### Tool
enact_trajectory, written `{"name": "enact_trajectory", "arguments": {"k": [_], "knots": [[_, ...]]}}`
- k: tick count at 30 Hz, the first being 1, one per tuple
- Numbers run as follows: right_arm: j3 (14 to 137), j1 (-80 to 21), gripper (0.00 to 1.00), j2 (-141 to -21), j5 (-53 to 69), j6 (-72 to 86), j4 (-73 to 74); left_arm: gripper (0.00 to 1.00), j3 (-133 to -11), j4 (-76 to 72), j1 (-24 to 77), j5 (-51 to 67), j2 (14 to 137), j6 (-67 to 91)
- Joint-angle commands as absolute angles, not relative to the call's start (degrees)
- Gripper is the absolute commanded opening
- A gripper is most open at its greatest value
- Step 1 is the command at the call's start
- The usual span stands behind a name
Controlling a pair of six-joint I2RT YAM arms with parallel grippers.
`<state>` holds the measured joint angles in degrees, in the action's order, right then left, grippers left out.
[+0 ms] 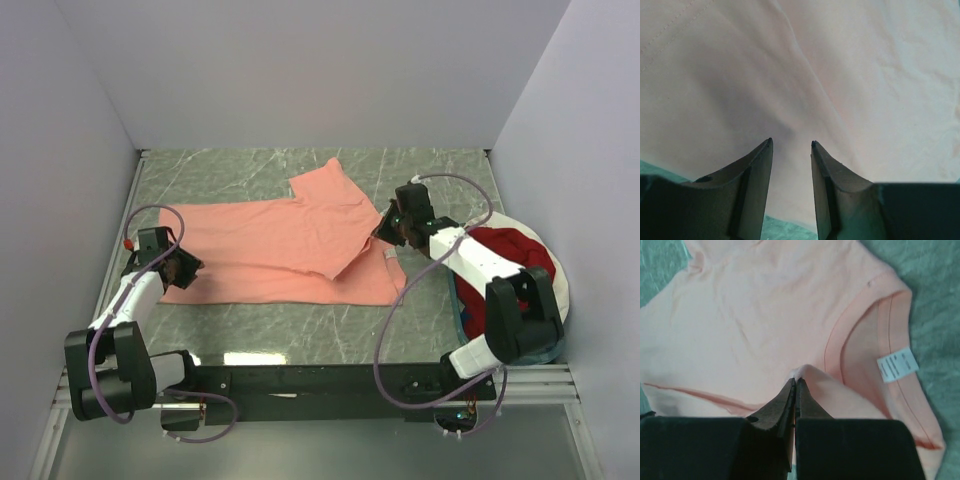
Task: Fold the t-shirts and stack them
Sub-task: Fold the tshirt
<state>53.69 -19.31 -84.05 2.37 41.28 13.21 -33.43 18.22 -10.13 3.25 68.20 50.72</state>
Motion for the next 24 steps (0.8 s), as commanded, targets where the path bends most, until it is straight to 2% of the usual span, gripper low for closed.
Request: {"name": "enact_trajectory", "arguments": {"k": [1,9,19,22,23,24], "knots": [[58.18,-16.45,0.0,-88.41,6.41,41.83,10.46,0.43,-35.16,16.26,-10.28,4.22,68.73,51.33],[63.19,-14.41,0.0,-96.58,10.02,44.47,8.35,0.43,-35.86,16.61,-10.2,3.69,68.99,51.5],[65.65,-13.1,0.0,-101.42,12.91,47.2,6.42,0.43,-36.65,17.58,-10.2,1.41,68.64,53.34],[66.36,-13.01,0.14,-101.95,13.01,46.5,6.94,0.43,-37.53,17.4,-10.28,1.58,69.34,54.05],[65.84,-13.01,0.29,-101.69,12.66,45.62,6.94,0.44,-38.23,17.49,-10.2,1.58,69.78,54.14],[65.22,-13.01,0.37,-100.38,12.4,45.35,6.86,0.43,-38.58,17.66,-10.2,1.41,70.05,54.05]]}}
